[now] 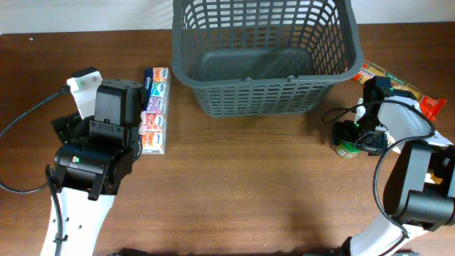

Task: Pack container
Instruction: 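Lift the green-lidded jar off the table with the right gripper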

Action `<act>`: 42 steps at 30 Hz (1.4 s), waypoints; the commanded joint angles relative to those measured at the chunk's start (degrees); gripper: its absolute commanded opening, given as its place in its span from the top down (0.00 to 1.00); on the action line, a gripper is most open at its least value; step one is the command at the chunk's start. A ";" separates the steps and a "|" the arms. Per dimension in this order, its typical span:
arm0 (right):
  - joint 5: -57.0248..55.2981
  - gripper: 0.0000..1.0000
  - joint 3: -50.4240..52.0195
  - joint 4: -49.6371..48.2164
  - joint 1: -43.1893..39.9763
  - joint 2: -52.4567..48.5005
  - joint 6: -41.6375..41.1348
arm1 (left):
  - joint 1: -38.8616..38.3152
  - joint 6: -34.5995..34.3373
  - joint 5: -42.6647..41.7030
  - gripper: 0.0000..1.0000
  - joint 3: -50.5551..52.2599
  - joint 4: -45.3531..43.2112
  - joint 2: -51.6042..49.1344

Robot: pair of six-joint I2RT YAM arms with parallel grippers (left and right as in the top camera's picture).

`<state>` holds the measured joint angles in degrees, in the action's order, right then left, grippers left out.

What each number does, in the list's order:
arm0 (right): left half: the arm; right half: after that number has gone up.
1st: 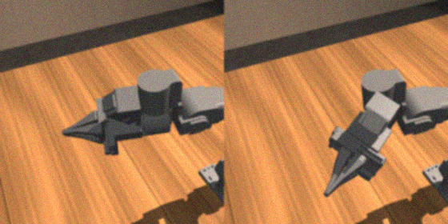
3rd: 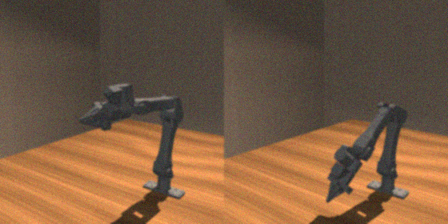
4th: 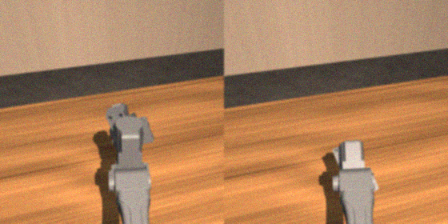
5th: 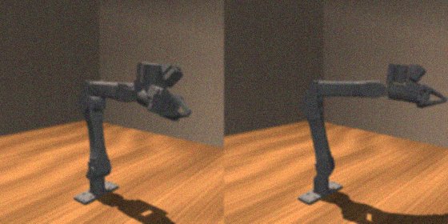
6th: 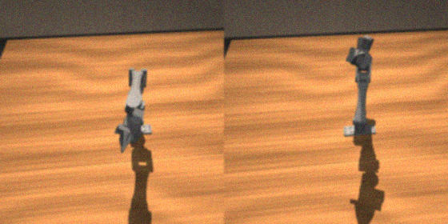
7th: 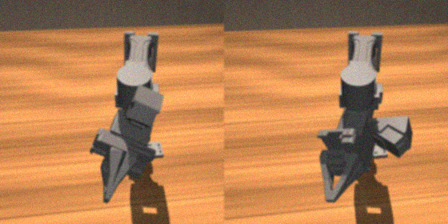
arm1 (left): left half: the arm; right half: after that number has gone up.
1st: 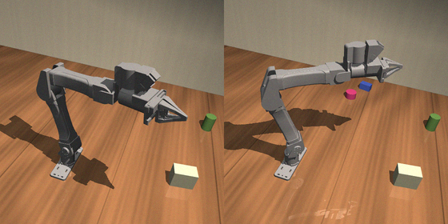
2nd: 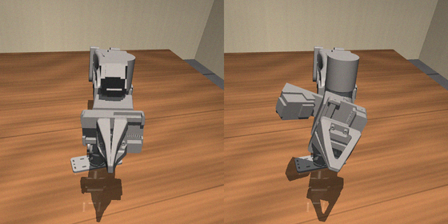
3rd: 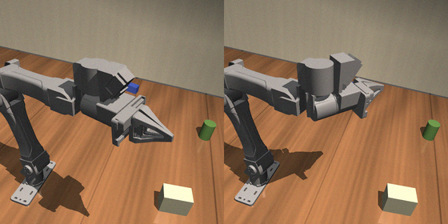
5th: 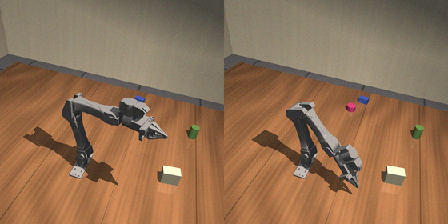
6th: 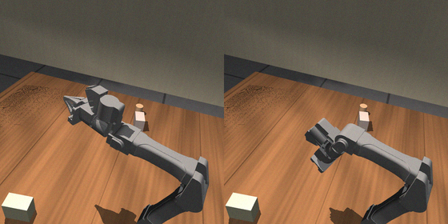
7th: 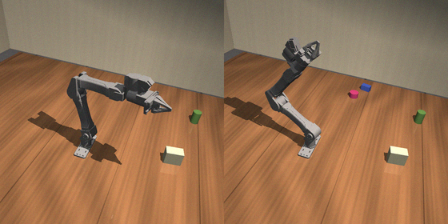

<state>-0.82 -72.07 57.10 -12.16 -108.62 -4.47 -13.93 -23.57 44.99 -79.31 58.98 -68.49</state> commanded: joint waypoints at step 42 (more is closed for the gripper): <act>-5.11 0.96 -35.47 22.38 -5.70 -0.59 -4.55 | 0.33 -0.57 0.24 0.00 -0.76 0.11 -0.20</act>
<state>-3.44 -101.43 77.80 -15.42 -109.91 -7.55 -13.93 -23.57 44.99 -79.31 58.98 -68.49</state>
